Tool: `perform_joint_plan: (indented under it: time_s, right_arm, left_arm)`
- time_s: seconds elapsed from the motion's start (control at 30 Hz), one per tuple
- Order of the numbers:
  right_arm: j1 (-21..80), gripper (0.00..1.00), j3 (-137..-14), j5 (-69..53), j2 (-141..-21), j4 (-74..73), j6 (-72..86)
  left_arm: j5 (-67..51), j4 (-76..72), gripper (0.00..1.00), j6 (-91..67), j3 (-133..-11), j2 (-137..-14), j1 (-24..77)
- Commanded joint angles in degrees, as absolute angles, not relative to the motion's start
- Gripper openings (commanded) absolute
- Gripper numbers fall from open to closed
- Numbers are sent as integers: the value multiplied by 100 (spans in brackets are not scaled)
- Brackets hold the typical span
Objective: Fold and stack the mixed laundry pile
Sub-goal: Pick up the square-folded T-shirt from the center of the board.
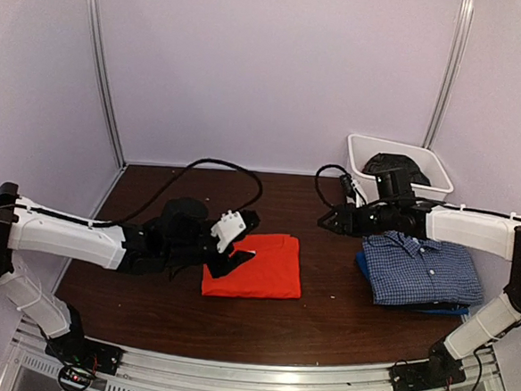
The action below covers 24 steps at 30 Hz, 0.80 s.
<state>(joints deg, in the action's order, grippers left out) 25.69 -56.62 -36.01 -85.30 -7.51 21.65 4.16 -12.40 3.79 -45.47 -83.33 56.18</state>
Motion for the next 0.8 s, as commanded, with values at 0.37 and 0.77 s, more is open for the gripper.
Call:
perform_joint_plan:
  time_s: [0.37,0.77]
  right_arm:
    - [2354,57,-3945,-4261,-8000,-19,3277]
    - [2309,61,-3684,-4398,-8084,365,3452]
  left_arm:
    - [1296,-556,41,2518,-6702,-11257,7085]
    - [1811,-426,23,2588,-7272,-12246,7097]
